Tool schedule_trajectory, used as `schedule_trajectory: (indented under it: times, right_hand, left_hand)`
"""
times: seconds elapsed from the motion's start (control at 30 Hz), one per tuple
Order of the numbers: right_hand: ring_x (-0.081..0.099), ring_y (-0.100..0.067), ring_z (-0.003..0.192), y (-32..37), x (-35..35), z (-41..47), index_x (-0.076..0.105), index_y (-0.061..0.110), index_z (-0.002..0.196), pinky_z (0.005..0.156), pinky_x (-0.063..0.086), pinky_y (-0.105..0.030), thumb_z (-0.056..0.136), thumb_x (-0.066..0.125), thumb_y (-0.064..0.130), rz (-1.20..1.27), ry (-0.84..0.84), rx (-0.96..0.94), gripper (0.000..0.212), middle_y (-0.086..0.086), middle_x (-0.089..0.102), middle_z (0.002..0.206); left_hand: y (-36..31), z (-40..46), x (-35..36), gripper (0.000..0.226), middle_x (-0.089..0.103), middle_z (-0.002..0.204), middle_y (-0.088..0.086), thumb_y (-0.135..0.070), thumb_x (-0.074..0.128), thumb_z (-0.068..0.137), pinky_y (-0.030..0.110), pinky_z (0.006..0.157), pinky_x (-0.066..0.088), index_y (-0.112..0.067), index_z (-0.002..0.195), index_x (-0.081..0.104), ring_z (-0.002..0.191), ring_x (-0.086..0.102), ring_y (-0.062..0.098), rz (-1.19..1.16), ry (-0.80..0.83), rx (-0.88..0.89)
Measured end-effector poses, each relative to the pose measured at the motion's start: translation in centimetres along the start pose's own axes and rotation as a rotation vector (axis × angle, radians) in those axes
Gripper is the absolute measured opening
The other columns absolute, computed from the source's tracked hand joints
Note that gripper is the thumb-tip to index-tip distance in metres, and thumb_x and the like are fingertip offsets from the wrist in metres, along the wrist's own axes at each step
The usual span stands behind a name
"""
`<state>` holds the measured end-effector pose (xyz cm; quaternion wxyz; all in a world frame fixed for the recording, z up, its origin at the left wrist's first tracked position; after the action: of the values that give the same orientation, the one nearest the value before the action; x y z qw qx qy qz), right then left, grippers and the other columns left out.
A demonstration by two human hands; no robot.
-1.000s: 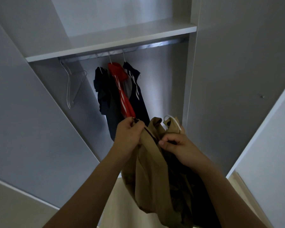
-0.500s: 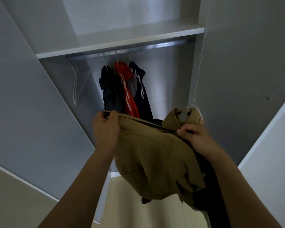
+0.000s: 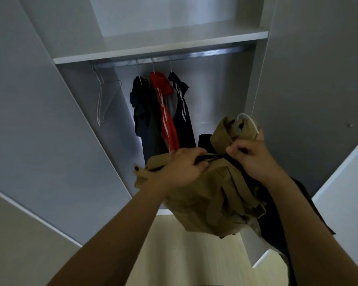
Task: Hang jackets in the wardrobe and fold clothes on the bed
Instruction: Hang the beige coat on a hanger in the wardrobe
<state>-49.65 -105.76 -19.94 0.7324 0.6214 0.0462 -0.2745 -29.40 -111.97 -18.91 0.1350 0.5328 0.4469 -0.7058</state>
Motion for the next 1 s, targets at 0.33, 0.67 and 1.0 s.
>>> schedule_trajectory:
  times: [0.33, 0.67, 1.0]
  right_hand:
    - [0.035, 0.029, 0.087, -2.3, -1.5, 1.2, 0.064, 0.021, 0.064, 0.071, 0.024, 0.013, 0.089, 0.068, 0.017, -0.010, -0.058, 0.084, 0.026, 0.005, 0.021, 0.123]
    - [0.049, -0.010, 0.093, -1.7, 2.8, 1.2, 0.065, 0.034, 0.060, 0.086, 0.041, -0.022, 0.090, 0.066, 0.027, 0.011, 0.049, 0.068, 0.031, 0.000, 0.036, 0.125]
    - [0.051, 0.012, 0.096, -2.4, 3.1, 2.0, 0.068, 0.030, 0.061, 0.089, 0.043, -0.008, 0.090, 0.068, 0.025, 0.024, -0.020, 0.067, 0.029, 0.004, 0.034, 0.128]
  left_hand:
    - [-0.7, 0.2, -0.6, 0.018, 0.062, 0.092, 0.000, -0.025, 0.047, 0.100, 0.031, 0.083, 0.047, -0.015, 0.095, 0.062, 0.086, 0.057, 0.013, -0.027, -0.076, 0.082]
    - [-0.5, -0.4, 0.3, 0.016, 0.063, 0.093, 0.000, -0.027, 0.050, 0.098, 0.038, 0.085, 0.051, -0.017, 0.096, 0.062, 0.087, 0.059, 0.015, 0.009, 0.090, 0.044]
    - [4.2, -2.9, -3.0, 0.022, 0.052, 0.079, -0.006, -0.024, 0.056, 0.094, 0.022, 0.065, 0.039, -0.025, 0.074, 0.049, 0.073, 0.049, 0.009, 0.064, 0.260, -0.069]
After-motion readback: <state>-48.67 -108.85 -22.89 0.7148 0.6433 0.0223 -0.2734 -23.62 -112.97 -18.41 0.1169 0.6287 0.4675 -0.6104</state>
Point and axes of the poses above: each hand's wrist, its own z-axis towards the middle knuckle, its own x-axis out of the palm, y = z × x, the point moved 1 cm from there along z, towards the middle knuckle
